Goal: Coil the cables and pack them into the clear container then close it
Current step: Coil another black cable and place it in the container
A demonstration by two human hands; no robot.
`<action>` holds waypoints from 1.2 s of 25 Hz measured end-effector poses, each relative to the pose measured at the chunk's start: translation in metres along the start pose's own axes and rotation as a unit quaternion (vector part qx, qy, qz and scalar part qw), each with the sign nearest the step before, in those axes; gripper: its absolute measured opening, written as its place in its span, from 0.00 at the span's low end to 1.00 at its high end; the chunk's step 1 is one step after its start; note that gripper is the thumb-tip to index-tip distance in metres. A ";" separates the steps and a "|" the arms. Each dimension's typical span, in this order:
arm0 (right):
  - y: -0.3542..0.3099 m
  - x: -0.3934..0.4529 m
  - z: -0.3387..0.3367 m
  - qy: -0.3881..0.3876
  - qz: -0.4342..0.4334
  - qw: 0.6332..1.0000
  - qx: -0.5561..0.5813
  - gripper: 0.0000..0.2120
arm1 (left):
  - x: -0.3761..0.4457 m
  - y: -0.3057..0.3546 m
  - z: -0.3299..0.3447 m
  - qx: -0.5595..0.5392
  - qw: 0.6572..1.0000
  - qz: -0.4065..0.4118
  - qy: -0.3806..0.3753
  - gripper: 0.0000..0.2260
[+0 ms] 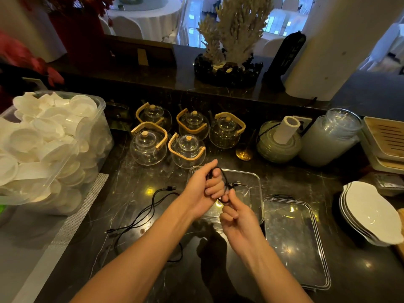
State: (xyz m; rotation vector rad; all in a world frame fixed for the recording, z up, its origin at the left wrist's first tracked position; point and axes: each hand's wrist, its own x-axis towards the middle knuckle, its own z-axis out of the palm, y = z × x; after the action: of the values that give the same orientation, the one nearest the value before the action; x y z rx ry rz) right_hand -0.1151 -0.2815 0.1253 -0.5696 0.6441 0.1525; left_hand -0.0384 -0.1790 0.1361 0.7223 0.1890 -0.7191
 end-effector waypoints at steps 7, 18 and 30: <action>-0.008 0.007 -0.007 0.015 0.086 0.996 -0.013 0.08 | -0.005 -0.005 -0.007 0.101 0.991 -0.007 -0.089 0.21; 0.000 -0.001 -0.007 -0.040 -0.072 0.983 -0.167 0.15 | -0.001 -0.007 -0.008 0.393 0.899 0.119 0.150 0.20; -0.016 0.005 -0.007 -0.081 0.060 0.991 -0.089 0.08 | -0.002 -0.017 -0.002 0.429 0.872 0.148 0.184 0.22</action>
State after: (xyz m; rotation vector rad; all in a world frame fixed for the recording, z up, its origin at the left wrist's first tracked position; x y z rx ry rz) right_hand -0.1099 -0.2987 0.1245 -0.6826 0.5088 0.3676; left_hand -0.0507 -0.1851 0.1263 1.7086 0.0912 -0.3332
